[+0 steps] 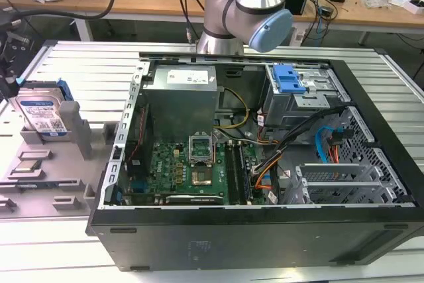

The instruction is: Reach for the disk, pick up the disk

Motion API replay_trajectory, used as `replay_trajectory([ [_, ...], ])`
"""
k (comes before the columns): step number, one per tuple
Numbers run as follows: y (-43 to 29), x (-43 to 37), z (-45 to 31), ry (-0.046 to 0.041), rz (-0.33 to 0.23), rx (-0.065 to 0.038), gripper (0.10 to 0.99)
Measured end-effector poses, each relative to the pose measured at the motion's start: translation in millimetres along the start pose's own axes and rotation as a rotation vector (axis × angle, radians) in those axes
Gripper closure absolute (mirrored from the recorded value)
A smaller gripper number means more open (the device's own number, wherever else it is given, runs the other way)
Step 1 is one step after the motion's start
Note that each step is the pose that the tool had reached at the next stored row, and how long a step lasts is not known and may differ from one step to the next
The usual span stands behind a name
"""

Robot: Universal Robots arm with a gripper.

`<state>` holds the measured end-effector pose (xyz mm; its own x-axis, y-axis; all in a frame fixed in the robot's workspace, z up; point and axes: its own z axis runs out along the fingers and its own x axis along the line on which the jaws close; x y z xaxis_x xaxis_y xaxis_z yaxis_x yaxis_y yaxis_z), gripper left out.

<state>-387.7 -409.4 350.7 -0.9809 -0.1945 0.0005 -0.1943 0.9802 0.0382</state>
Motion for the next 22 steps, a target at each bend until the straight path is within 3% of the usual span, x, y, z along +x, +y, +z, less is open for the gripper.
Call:
replay_trajectory([
  [4, 0.0, 0.0, 0.0, 0.0031, -0.080, 0.000, 0.980],
  [22, 0.0, 0.0, 0.0, 0.0108, -0.281, 0.000, 0.980],
])
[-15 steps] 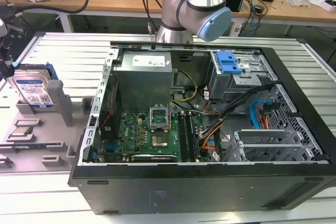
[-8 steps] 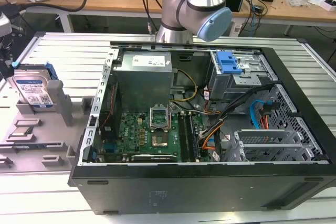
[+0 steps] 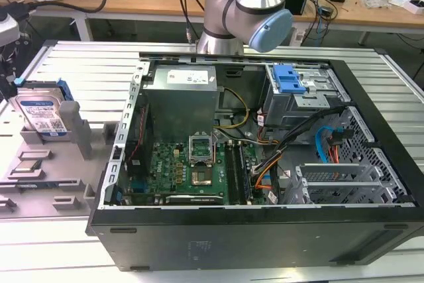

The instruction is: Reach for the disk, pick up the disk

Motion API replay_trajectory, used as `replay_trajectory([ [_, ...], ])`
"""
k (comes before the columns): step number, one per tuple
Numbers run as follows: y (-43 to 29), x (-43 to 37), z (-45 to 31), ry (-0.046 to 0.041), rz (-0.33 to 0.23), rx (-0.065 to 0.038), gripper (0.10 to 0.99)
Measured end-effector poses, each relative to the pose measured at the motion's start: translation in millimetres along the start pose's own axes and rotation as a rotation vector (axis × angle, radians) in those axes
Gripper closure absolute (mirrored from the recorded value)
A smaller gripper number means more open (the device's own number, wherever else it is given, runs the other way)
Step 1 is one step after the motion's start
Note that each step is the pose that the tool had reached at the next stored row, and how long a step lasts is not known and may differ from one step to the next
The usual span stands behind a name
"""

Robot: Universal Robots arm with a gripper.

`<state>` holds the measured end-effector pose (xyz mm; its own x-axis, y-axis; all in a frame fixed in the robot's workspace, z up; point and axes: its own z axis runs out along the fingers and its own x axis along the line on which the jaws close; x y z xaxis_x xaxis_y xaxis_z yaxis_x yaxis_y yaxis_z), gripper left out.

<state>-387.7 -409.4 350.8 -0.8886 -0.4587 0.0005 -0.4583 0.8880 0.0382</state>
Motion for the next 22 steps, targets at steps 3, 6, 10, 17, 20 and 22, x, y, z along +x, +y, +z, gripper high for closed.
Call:
replay_trajectory([
  [3, 0.0, 0.0, 0.0, 0.0013, -0.037, 0.000, 0.980],
  [6, 0.0, 0.0, 0.0, 0.0032, -0.085, 0.000, 0.980],
  [10, 0.0, 0.0, 0.0, 0.0050, -0.131, 0.000, 0.980],
  [17, 0.0, 0.0, 0.0, 0.0083, -0.218, 0.000, 0.980],
  [20, 0.0, 0.0, 0.0, 0.0095, -0.248, 0.000, 0.980],
  [22, 0.0, 0.0, 0.0, 0.0105, -0.276, 0.000, 0.980],
])
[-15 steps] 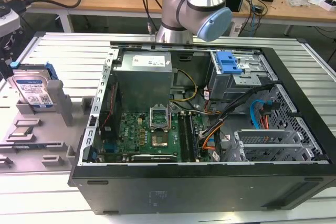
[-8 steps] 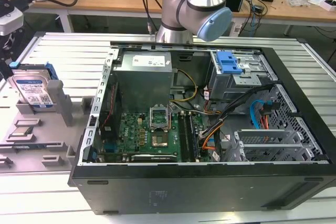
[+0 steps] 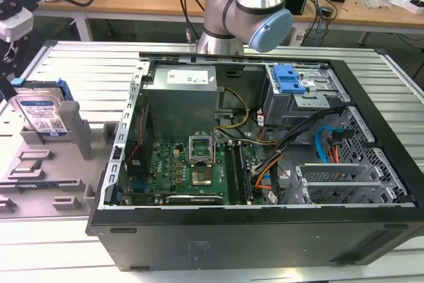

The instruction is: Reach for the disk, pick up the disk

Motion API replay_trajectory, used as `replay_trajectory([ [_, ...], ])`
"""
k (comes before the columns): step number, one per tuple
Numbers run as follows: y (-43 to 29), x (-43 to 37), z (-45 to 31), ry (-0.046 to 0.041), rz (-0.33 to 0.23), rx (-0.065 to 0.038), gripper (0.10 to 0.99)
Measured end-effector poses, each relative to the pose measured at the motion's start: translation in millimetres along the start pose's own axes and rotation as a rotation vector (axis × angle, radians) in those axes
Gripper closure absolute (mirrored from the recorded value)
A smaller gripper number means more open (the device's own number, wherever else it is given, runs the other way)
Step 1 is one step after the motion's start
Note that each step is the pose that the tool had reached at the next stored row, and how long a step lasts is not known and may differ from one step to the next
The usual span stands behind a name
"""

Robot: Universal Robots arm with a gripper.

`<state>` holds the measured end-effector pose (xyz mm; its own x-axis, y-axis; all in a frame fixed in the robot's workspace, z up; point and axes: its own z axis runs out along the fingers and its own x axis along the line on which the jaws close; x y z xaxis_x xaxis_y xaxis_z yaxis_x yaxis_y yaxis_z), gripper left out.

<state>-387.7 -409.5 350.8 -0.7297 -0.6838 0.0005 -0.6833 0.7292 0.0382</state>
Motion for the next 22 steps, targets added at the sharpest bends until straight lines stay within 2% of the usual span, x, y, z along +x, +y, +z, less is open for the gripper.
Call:
replay_trajectory([
  [7, 0.0, 0.0, 0.0, 0.0032, -0.082, 0.000, 0.980],
  [10, 0.0, 0.0, 0.0, 0.0061, -0.159, 0.000, 0.980],
  [15, 0.0, 0.0, 0.0, 0.0085, -0.221, 0.000, 0.980],
  [18, 0.0, 0.0, 0.0, 0.0110, -0.289, 0.000, 0.980],
  [22, 0.0, 0.0, 0.0, 0.0131, -0.344, 0.000, 0.980],
])
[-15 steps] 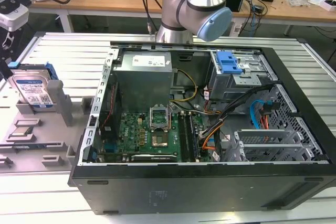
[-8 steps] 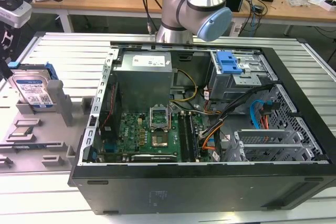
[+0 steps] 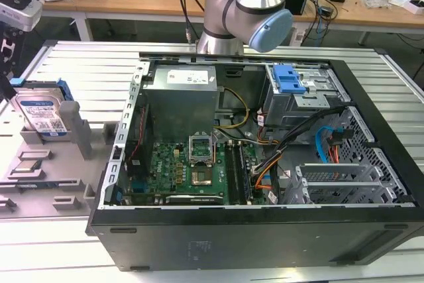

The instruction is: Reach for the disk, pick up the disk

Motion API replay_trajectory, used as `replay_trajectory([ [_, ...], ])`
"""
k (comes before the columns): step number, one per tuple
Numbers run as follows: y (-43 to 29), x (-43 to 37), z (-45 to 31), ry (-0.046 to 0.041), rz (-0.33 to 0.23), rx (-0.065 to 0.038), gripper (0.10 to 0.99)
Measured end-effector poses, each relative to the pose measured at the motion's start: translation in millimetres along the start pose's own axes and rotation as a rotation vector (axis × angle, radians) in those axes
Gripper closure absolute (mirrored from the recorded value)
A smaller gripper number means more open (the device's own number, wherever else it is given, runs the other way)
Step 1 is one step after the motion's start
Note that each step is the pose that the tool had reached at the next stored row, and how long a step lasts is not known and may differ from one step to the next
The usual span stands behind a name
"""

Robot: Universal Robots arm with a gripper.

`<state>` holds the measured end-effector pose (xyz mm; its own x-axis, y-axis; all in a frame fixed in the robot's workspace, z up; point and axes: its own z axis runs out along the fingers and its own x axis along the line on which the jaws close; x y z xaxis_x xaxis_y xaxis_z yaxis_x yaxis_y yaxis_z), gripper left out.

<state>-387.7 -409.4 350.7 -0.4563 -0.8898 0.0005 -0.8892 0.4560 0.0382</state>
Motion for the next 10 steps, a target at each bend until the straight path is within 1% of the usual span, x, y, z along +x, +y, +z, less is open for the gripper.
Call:
replay_trajectory([
  [1, 0.0, 0.0, 0.0, 0.0011, -0.027, 0.000, 0.980],
  [4, 0.0, 0.0, 0.0, 0.0023, -0.060, 0.000, 0.980],
  [6, 0.0, 0.0, 0.0, 0.0037, -0.097, 0.000, 0.980],
  [10, 0.0, 0.0, 0.0, 0.0052, -0.135, 0.000, 0.980],
])
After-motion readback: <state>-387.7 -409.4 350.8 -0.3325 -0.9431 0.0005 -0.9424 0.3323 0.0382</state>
